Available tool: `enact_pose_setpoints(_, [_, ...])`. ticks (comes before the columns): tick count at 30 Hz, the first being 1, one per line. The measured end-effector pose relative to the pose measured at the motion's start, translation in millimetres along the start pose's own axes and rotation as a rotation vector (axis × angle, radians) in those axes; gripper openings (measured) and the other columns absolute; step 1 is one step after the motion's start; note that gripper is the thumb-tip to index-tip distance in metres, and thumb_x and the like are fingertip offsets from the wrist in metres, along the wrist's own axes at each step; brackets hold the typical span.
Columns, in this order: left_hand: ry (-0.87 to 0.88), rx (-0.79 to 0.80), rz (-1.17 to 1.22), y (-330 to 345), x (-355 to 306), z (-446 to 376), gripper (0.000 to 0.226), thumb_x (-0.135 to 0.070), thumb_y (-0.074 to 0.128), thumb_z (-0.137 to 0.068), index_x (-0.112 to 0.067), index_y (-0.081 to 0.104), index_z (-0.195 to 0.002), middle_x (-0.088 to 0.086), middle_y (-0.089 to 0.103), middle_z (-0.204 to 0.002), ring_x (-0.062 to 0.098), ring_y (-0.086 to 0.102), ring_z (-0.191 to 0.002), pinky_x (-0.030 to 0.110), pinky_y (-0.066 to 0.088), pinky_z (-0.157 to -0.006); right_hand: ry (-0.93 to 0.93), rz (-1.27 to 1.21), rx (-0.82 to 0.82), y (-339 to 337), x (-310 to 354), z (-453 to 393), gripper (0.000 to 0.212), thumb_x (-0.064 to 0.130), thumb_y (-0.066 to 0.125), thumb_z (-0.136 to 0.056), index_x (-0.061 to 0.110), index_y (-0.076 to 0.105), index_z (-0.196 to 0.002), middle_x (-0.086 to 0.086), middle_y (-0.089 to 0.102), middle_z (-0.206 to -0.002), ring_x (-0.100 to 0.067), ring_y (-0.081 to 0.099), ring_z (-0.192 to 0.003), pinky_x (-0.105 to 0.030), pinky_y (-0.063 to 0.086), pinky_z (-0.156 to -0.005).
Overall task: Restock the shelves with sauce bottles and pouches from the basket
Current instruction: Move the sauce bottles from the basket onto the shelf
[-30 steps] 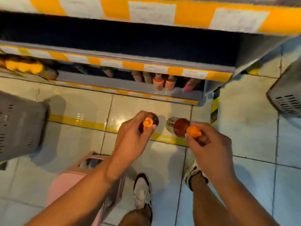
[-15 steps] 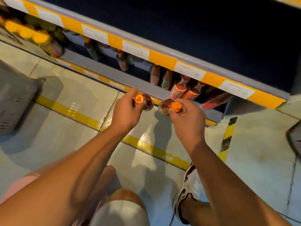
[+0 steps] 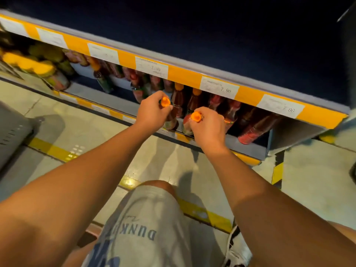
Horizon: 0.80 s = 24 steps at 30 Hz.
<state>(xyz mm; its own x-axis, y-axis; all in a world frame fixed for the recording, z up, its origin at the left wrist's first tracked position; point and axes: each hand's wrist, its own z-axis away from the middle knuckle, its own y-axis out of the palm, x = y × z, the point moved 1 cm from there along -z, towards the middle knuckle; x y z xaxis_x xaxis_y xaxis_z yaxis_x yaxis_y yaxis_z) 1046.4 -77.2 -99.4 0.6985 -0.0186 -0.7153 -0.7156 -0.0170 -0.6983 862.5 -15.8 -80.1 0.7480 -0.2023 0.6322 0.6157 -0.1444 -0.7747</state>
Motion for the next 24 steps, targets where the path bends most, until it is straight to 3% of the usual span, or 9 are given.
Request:
enact_pose_setpoints(3, [0.003, 0.059, 0.016, -1, -5, -4, 0.011, -0.031, 0.073, -0.095, -0.029, 0.063, -0.101, -0.006, 0.069, -0.085, 0.017, 0.068, -0.082, 0.045, 0.062, -0.076, 0.016, 0.023, -0.052, 3, 5, -2, 0.004, 0.023, 0.068, -0.091, 0.025, 0.07, -0.088, 0.003, 0.069, -0.079, -0.019, 0.063, -0.074, -0.036, 0.056, -0.063])
enact_pose_setpoints(5, [0.02, 0.083, -0.01, 0, -5, -6, 0.013, -0.03, 0.073, -0.095, -0.028, 0.062, -0.101, -0.007, 0.068, -0.085, 0.019, 0.068, -0.082, 0.041, 0.061, -0.075, 0.019, 0.04, -0.082, 7, 9, -6, 0.004, 0.024, 0.069, -0.091, 0.026, 0.069, -0.088, 0.003, 0.068, -0.079, -0.02, 0.063, -0.073, -0.033, 0.051, -0.06])
enact_pose_setpoints(8, [0.071, 0.078, -0.069, 8, -1, -10, 0.016, -0.03, 0.073, -0.094, -0.03, 0.058, -0.098, -0.008, 0.065, -0.085, 0.018, 0.063, -0.081, 0.031, 0.046, -0.071, 0.02, 0.03, -0.077, 14, 7, -12, 0.005, 0.025, 0.071, -0.091, 0.027, 0.068, -0.087, 0.004, 0.068, -0.078, -0.02, 0.063, -0.073, -0.037, 0.056, -0.063])
enact_pose_setpoints(11, [0.094, 0.039, -0.074, 15, 4, -17, 0.016, -0.03, 0.073, -0.095, -0.027, 0.057, -0.093, -0.011, 0.06, -0.079, 0.014, 0.058, -0.074, 0.03, 0.04, -0.068, 0.007, 0.032, -0.06, 19, -1, -15, 0.004, 0.025, 0.07, -0.091, 0.027, 0.068, -0.088, 0.005, 0.067, -0.078, -0.018, 0.063, -0.073, -0.038, 0.057, -0.064])
enact_pose_setpoints(17, [0.057, 0.062, -0.119, 21, 2, -23, 0.016, -0.03, 0.069, -0.098, -0.02, 0.057, -0.098, 0.0, 0.065, -0.088, 0.026, 0.063, -0.083, 0.041, 0.054, -0.075, 0.031, 0.005, -0.03, 19, -6, -23, 0.011, 0.029, 0.07, -0.09, 0.029, 0.064, -0.081, 0.01, 0.065, -0.075, -0.014, 0.062, -0.072, -0.031, 0.048, -0.059])
enact_pose_setpoints(22, [0.026, 0.077, -0.222, 22, -7, -34, 0.02, -0.035, 0.067, -0.099, -0.018, 0.056, -0.1, 0.005, 0.066, -0.098, 0.029, 0.064, -0.09, 0.041, 0.05, -0.076, 0.001, 0.016, -0.012, 23, -2, -29, 0.01, 0.038, 0.061, -0.1, 0.029, 0.063, -0.1, 0.005, 0.066, -0.091, -0.02, 0.061, -0.082, -0.029, 0.04, -0.058])
enact_pose_setpoints(24, [0.003, 0.071, -0.21, 22, -7, -34, 0.021, -0.036, 0.068, -0.099, -0.02, 0.054, -0.097, 0.003, 0.064, -0.094, 0.028, 0.062, -0.089, 0.039, 0.046, -0.073, 0.015, 0.007, 0.03, 24, 0, -34, 0.017, 0.039, 0.056, -0.103, 0.026, 0.064, -0.112, 0.001, 0.067, -0.101, -0.024, 0.062, -0.091, -0.034, 0.047, -0.067])
